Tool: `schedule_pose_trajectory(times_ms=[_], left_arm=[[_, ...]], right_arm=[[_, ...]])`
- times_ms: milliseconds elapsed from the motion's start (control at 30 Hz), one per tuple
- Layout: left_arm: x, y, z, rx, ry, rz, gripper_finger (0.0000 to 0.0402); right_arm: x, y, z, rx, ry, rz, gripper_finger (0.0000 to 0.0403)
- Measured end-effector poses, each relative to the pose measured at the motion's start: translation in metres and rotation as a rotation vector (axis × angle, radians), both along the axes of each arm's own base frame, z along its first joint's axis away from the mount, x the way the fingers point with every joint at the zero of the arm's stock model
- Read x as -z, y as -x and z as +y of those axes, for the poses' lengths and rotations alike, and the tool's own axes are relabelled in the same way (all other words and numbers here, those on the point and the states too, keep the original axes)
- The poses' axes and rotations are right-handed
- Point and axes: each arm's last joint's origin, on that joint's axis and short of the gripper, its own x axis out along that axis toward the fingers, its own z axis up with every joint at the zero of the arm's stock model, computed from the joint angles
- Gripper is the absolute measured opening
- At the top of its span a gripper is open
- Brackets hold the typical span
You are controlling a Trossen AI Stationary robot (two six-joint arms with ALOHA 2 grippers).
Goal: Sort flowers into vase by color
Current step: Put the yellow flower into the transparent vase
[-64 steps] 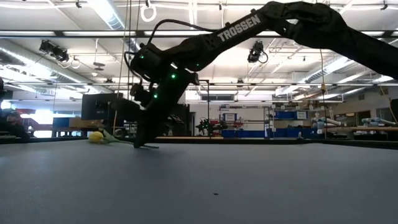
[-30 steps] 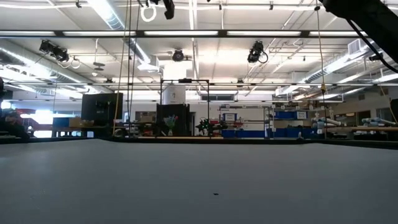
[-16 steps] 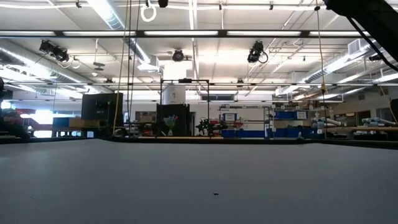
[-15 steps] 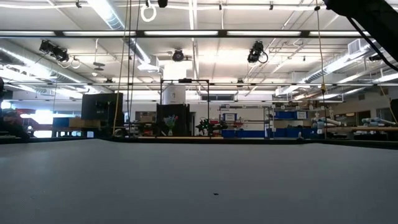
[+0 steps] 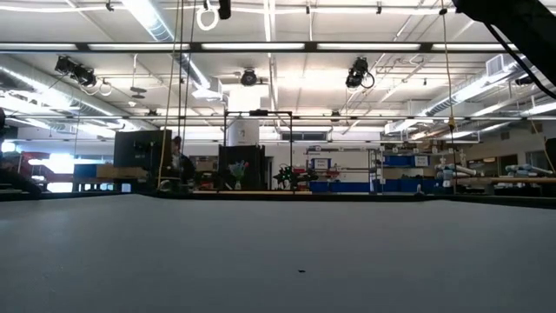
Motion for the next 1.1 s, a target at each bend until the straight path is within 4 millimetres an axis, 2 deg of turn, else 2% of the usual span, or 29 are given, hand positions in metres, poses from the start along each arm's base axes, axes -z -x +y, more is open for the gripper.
schedule_pose_trajectory(times_ms=[33, 133, 267, 367, 600, 767, 867, 1000, 1100], left_arm=[[0.002, 0.000, -0.001, 0.032, 0.004, 0.028, 0.0019], [0.007, 0.001, -0.003, 0.118, 0.013, 0.081, 0.0013], [0.004, 0.015, -0.007, 0.265, 0.018, 0.182, 0.0011], [0.001, 0.031, -0.011, 0.418, 0.047, 0.268, 0.0011], [0.008, 0.047, -0.024, 0.833, 0.218, 0.391, 0.0010], [0.022, 0.067, -0.030, 1.035, 0.439, 0.538, 0.0009], [0.024, 0.079, -0.033, 1.170, 0.532, 0.549, 0.0009], [0.021, 0.090, -0.035, 1.283, 0.485, 0.470, 0.0009], [0.017, 0.090, -0.035, 1.325, 0.374, 0.404, 0.0009]], right_arm=[[0.001, 0.000, -0.001, 0.002, -0.020, 0.010, 0.0052], [0.005, 0.001, -0.005, 0.039, -0.088, 0.049, 0.0096], [0.017, 0.004, -0.018, 0.174, -0.258, 0.171, 0.0148], [0.029, 0.009, -0.027, 0.253, -0.358, 0.284, 0.0170], [0.037, 0.012, -0.026, 0.294, -0.387, 0.368, 0.0174], [0.038, 0.011, -0.017, 0.351, -0.393, 0.367, 0.0174], [0.040, 0.011, -0.011, 0.398, -0.376, 0.378, 0.0174], [0.042, 0.012, -0.007, 0.438, -0.378, 0.399, 0.0174], [0.043, 0.012, -0.007, 0.454, -0.407, 0.402, 0.0173]])
